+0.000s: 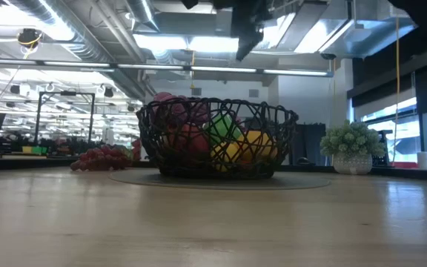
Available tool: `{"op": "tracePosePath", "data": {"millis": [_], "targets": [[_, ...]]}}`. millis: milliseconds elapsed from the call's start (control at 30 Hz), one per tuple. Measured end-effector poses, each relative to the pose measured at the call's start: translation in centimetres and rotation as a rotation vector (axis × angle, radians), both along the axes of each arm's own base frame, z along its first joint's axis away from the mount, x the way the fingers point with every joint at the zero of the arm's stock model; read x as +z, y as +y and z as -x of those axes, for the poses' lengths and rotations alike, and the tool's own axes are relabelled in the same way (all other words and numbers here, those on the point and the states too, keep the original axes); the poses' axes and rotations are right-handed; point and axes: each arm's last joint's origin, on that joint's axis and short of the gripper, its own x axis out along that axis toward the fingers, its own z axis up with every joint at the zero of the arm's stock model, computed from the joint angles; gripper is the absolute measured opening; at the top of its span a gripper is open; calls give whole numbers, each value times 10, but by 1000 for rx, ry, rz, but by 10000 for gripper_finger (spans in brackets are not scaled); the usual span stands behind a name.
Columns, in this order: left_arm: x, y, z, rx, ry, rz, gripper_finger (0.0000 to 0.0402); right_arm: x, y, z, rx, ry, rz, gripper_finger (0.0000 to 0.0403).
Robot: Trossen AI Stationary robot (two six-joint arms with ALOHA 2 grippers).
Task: Build produce basket
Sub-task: Put the cucumber into the wire basket
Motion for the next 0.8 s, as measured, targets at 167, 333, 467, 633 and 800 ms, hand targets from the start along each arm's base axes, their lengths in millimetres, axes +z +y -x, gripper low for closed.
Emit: {"op": "tracePosePath", "data": {"millis": [167,333,467,633,800], "targets": [[1,0,0,1,-6,1,110,28,20,27,7,-3,129,400],[0,0,0,1,-5,1,110,56,47,51,72,-88,141,400],[0,0,0,1,-5,1,110,73,71,74,124,-141,126,400],[0,0,0,1,-6,1,110,76,99,108,129,-136,80,400],[1,0,0,1,-8,1,110,70,117,145,45,-107,6,400]]}}
